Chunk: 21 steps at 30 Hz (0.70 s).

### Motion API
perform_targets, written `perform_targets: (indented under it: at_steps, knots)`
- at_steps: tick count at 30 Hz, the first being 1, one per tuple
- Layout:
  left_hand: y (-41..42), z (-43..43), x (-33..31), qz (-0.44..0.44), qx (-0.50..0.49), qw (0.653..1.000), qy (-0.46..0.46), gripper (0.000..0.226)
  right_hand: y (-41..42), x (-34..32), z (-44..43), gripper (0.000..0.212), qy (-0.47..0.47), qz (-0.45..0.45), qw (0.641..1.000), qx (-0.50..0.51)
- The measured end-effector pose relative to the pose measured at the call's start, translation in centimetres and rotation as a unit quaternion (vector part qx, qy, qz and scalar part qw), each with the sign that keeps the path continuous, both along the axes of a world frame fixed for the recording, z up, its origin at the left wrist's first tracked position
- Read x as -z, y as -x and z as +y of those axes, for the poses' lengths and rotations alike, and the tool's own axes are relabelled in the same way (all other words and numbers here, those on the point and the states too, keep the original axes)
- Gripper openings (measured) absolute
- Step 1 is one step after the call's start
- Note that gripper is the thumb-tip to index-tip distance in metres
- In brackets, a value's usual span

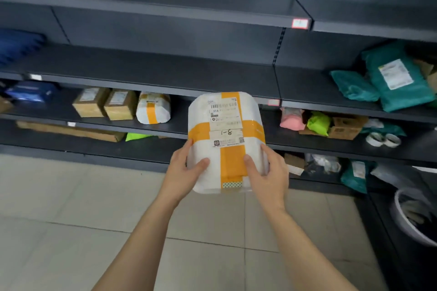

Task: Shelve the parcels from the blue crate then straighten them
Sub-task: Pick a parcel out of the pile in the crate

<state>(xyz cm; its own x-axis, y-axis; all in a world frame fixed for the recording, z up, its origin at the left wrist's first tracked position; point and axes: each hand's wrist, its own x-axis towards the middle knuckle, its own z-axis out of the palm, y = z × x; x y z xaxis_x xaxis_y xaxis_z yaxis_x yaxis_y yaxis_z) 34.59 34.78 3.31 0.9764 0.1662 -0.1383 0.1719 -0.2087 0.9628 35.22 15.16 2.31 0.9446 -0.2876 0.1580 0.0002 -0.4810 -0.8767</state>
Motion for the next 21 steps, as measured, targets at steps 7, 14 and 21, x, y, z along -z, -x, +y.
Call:
perform_targets:
  at_steps: [7,14,21]
  knots:
    - [-6.5,7.1,4.1,0.057,-0.027,0.998,-0.017,0.074,-8.2,3.6,6.7,0.057,0.025,0.053,0.997,-0.045]
    - [-14.2,11.4,9.6,0.09,-0.065,0.994,-0.023,0.057,-16.6,8.8,11.7,0.055,0.027,0.12,0.99,-0.065]
    - [-22.9,15.8,15.4,0.138,-0.037,0.987,-0.072,0.067,-24.8,14.5,16.1,0.056,0.041,0.168,0.983,-0.058]
